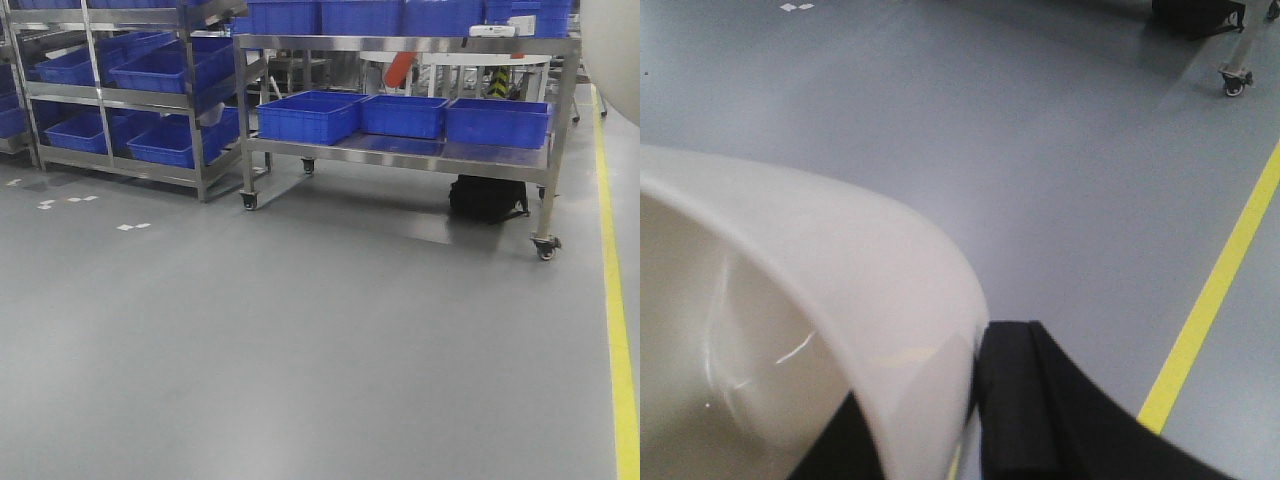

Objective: Move white bin to right shelf second layer
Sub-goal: 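Drive the base along the floor past the blue-crate carts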

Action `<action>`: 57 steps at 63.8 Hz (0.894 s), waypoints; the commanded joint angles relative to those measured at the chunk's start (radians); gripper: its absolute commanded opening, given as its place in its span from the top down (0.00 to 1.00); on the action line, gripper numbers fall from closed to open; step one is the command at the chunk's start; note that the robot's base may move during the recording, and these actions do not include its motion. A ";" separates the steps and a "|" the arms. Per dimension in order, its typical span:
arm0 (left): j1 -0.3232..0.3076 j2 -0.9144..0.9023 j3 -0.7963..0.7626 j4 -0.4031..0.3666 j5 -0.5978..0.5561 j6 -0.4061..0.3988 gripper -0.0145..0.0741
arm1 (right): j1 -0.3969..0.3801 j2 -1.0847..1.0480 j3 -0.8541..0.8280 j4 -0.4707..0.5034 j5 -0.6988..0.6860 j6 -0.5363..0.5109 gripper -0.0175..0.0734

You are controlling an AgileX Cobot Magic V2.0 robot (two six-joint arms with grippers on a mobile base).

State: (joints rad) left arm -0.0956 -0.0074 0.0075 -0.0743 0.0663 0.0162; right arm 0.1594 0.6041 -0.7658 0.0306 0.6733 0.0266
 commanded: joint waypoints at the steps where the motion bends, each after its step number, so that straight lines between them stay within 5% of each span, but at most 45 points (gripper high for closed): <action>1: -0.006 -0.002 0.037 -0.001 -0.086 -0.007 0.74 | -0.007 0.001 -0.030 0.000 -0.092 0.002 0.75; 57: -0.006 -0.002 0.037 -0.001 -0.086 -0.007 0.74 | -0.007 0.001 -0.030 0.000 -0.092 0.002 0.75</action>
State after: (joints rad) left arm -0.0956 -0.0074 0.0075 -0.0743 0.0663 0.0162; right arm 0.1594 0.6041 -0.7658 0.0306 0.6733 0.0266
